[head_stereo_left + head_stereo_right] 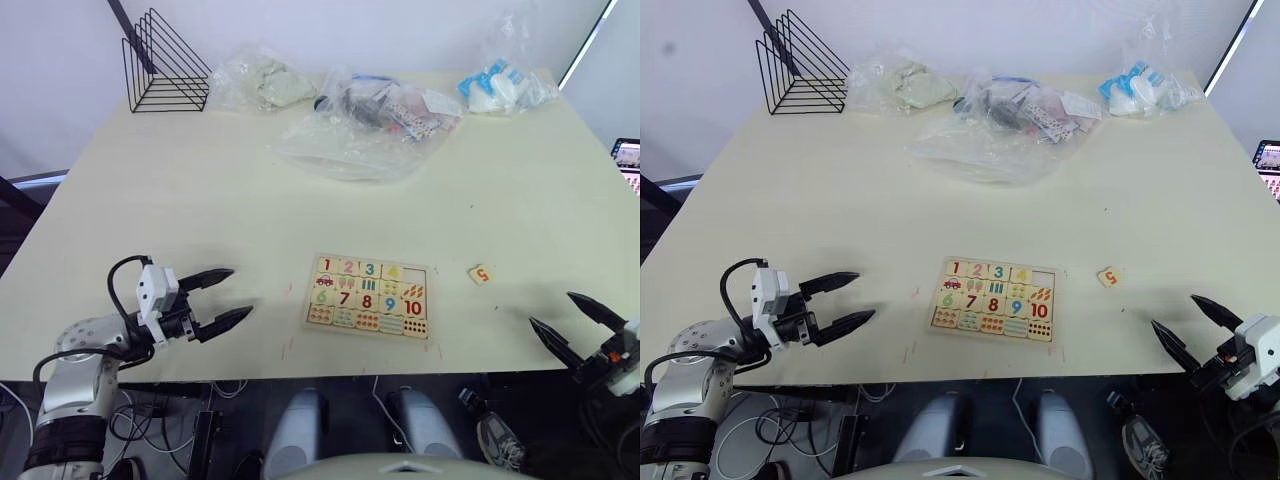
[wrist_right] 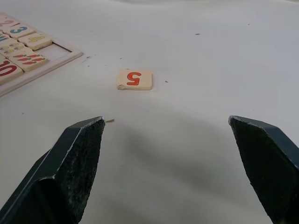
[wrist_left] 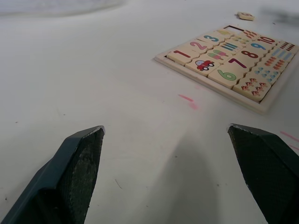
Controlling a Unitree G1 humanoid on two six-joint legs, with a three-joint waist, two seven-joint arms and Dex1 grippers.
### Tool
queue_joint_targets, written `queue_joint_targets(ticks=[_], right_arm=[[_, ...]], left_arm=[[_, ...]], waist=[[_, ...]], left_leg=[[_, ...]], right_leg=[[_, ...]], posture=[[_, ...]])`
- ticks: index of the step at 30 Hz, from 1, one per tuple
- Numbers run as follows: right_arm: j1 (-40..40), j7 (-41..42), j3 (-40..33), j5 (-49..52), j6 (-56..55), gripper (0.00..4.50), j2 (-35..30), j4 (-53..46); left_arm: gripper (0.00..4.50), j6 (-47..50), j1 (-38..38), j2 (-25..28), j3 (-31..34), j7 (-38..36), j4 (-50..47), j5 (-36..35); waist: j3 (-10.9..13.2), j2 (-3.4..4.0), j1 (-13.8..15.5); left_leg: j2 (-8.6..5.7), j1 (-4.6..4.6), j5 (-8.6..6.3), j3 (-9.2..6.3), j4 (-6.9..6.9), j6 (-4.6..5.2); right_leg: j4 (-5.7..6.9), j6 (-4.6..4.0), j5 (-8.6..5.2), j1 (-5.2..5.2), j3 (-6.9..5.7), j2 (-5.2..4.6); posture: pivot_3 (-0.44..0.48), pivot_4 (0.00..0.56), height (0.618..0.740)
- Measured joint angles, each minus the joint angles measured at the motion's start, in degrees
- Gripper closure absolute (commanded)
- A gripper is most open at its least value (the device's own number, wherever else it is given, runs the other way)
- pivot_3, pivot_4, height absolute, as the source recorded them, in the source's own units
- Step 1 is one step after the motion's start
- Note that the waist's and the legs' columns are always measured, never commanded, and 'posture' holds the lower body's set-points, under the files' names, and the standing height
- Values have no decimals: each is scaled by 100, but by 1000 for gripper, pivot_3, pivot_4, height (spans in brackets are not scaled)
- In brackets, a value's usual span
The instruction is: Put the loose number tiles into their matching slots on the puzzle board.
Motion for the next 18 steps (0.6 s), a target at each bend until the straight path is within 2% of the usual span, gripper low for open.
queue_joint_targets(ticks=[13, 18], right_arm=[[-289, -525, 449, 27, 806, 59, -97, -529], [-884, -1015, 807, -213, 1350, 59, -205, -532]], left_arm=[[0, -121, -657, 37, -204, -663, 299, 109], [0, -184, -1179, 37, -455, -1169, 451, 112]], waist=[[0, 1, 1], [-1, 0, 0]], left_leg=[[-3, 1, 0, 3, 1, 0], [-11, 1, 0, 5, 3, 0]], right_leg=[[0, 0, 0, 4, -3, 2], [1, 0, 0, 5, -5, 4]], posture=[[0, 150, 740], [0, 150, 740]])
